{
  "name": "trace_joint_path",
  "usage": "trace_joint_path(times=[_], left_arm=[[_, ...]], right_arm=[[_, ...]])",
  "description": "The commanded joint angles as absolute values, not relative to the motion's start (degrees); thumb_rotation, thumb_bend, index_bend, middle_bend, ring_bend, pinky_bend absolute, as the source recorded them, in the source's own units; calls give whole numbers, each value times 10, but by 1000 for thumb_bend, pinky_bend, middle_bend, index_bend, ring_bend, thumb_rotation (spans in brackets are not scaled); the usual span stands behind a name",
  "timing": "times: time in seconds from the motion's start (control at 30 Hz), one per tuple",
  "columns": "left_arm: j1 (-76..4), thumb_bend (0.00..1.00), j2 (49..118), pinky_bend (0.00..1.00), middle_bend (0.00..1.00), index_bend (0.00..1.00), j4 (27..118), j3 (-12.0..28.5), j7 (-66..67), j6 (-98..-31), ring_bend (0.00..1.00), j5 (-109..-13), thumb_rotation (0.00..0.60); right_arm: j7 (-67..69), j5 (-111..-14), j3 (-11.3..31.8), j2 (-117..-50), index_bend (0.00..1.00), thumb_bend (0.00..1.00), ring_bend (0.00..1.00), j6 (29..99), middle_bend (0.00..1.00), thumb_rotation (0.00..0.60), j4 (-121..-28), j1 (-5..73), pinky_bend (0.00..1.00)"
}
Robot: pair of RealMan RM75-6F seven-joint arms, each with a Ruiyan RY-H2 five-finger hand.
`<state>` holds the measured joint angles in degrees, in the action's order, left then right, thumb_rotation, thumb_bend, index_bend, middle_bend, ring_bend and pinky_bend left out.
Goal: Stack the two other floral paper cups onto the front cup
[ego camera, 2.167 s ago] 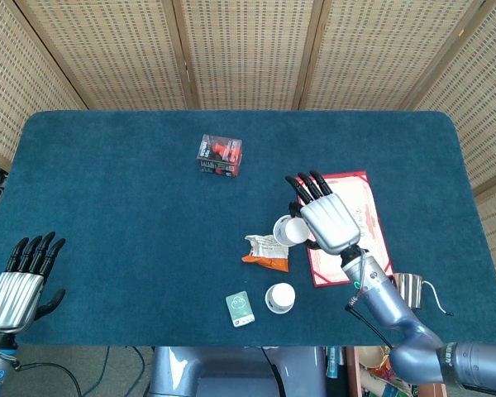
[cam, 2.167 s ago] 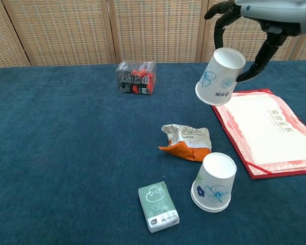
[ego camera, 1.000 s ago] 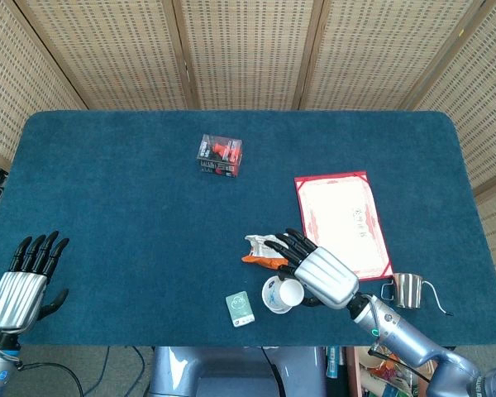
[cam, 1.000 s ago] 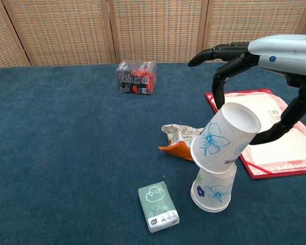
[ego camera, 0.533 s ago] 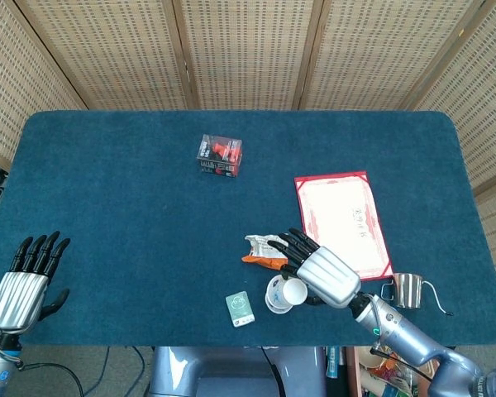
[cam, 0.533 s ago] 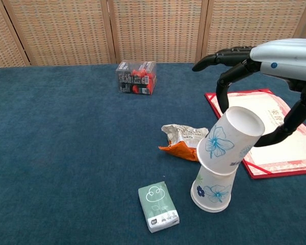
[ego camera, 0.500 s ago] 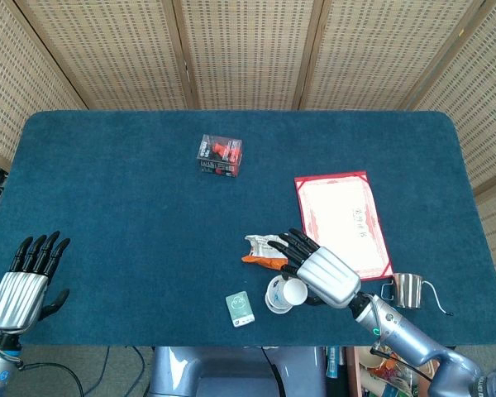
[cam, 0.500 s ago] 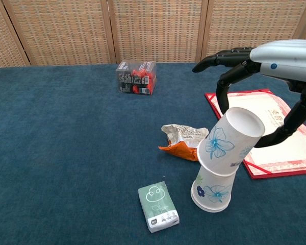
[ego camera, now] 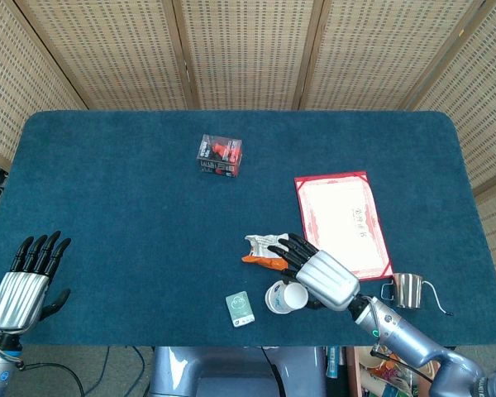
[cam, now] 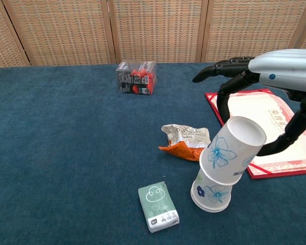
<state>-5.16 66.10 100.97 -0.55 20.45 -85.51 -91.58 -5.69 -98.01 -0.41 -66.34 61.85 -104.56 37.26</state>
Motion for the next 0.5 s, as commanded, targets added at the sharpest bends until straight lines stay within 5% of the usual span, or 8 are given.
trace_joint_path(times=[0.03,0.5], left_arm=[[-52,308,661,0,0,0,1011,-6,206,-855,0,-917,600],[-52,310,659,0,0,0,1020,-6,214,-853,0,-917,600]], right_arm=[[-57,-974,-2,-665,526,69,0,615,144,600,-1042,372,0],[-69,-961,-3,-671,530,70,0,600,145,600,-1029,369,0]])
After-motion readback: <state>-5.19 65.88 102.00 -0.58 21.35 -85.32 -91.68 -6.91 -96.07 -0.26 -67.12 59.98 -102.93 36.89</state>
